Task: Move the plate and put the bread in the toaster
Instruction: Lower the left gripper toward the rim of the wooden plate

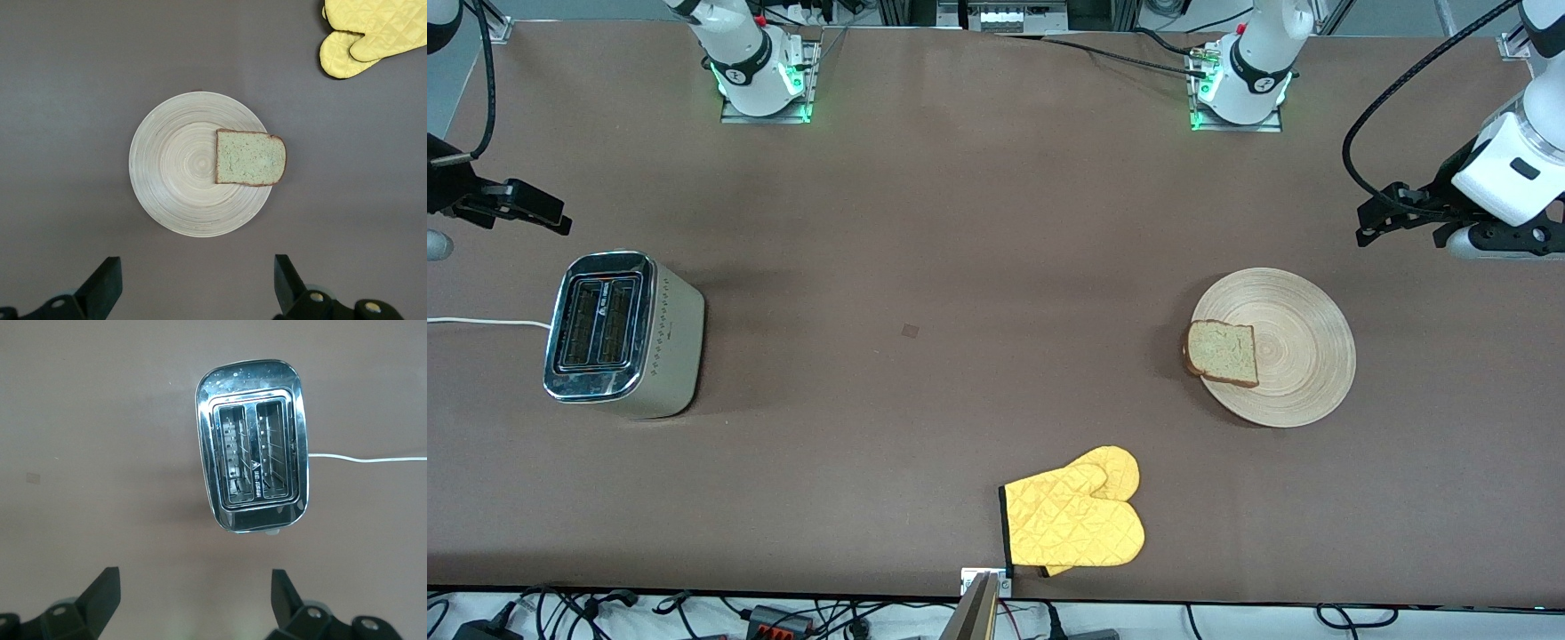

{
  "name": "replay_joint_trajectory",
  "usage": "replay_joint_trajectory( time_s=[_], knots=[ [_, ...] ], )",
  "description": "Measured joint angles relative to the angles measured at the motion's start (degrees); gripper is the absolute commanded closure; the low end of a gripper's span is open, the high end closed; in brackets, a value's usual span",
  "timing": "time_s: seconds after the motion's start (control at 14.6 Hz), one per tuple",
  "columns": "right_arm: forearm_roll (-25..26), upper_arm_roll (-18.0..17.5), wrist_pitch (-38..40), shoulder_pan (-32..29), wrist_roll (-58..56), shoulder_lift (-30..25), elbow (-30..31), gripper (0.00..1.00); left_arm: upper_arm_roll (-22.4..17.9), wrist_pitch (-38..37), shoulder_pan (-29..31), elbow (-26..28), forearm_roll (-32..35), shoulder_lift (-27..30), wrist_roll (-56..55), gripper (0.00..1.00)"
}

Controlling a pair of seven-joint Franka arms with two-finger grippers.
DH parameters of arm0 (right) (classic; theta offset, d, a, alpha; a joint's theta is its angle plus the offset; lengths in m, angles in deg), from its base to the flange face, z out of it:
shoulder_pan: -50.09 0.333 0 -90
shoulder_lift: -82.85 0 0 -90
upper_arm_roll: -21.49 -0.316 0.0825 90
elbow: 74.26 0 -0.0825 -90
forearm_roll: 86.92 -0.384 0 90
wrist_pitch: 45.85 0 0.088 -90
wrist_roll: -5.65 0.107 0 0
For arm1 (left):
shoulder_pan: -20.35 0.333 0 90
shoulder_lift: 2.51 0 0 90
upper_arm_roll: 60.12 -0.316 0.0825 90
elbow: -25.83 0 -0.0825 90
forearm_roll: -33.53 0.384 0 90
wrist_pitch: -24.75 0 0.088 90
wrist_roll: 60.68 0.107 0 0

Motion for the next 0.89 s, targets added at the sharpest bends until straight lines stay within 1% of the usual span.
replay_joint_trajectory(
  time_s=[0.89],
  knots=[
    [0.0,0.0,0.26,-0.07,0.0,0.0,0.0,0.0,-0.35,-0.09,0.0,0.41,0.0,-0.51,0.0,0.0]
  ],
)
